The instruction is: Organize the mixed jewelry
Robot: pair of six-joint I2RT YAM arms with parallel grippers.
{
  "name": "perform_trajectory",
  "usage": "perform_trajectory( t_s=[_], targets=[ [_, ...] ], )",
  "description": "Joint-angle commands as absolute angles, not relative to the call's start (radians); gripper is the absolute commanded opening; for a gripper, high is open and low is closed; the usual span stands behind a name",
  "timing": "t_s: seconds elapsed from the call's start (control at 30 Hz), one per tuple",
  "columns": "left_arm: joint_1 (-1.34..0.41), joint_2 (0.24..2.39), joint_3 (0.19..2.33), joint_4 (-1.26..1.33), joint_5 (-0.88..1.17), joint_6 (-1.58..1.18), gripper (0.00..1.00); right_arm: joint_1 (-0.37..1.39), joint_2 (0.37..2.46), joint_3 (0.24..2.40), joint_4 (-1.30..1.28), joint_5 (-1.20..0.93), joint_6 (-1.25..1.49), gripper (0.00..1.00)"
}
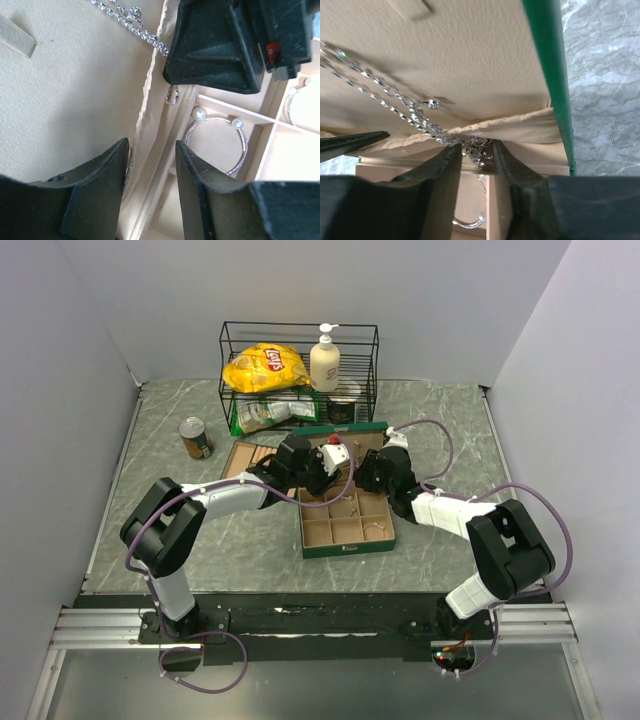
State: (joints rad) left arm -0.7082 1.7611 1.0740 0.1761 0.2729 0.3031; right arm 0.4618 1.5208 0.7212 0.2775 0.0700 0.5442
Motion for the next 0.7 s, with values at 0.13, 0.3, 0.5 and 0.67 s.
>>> perform_trajectory(
  t_s=[0.13,0.3,0.5,0.67],
  targets=[
    [-0.71,1.753,1.058,0.222,0.342,0.253,0.46,0.457,1.542,0.769,0.304,0.055,0.522,0.24],
    [-0.71,1.755,1.054,0.213,0.337,0.255,0.46,0.457,1.503,0.769,0.301,0.051,0.522,0.06],
    [-0.71,1.764,1.054,0.206,0.33,0.256,0.46,0.457,1.424,0.759,0.314,0.008,0.534,0.0],
    [-0.71,1.769,1.058,0.201,0.327,0.255,0.46,0.456,1.373,0.781,0.324,-0.023,0.551,0.0]
  ],
)
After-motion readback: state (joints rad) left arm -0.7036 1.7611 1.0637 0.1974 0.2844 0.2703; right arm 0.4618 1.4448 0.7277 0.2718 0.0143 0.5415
